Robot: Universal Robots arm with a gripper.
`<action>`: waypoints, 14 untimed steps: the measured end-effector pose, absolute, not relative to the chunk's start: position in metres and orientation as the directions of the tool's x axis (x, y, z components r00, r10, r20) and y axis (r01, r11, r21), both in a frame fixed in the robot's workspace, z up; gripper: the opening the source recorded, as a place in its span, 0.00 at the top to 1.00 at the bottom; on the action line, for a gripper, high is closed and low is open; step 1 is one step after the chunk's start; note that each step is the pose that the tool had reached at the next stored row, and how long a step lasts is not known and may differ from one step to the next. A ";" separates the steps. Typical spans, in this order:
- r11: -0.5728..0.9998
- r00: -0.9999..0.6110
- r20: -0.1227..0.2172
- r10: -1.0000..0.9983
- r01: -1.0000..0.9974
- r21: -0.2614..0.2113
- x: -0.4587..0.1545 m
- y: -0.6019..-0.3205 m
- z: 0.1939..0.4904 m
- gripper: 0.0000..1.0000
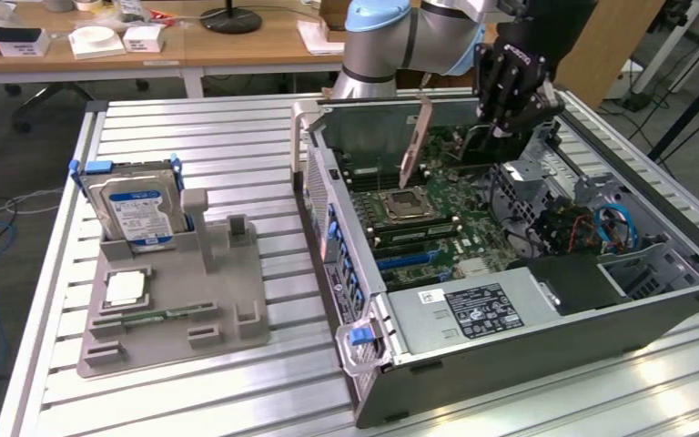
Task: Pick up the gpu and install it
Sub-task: 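Insert the gpu into the slot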
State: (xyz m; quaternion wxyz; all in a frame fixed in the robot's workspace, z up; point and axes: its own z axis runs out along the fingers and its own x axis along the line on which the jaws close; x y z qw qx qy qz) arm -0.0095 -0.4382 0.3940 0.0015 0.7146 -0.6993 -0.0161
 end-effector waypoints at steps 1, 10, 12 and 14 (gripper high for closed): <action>-0.022 0.021 -0.021 -1.000 -0.999 0.025 -0.009 -0.438 0.394 0.73; -0.022 0.021 -0.021 -1.000 -0.999 0.025 -0.009 -0.438 0.391 0.73; -0.022 0.021 -0.021 -1.000 -0.999 0.025 -0.009 -0.438 0.390 0.73; -0.022 0.021 -0.021 -1.000 -0.999 0.025 -0.009 -0.438 0.390 0.73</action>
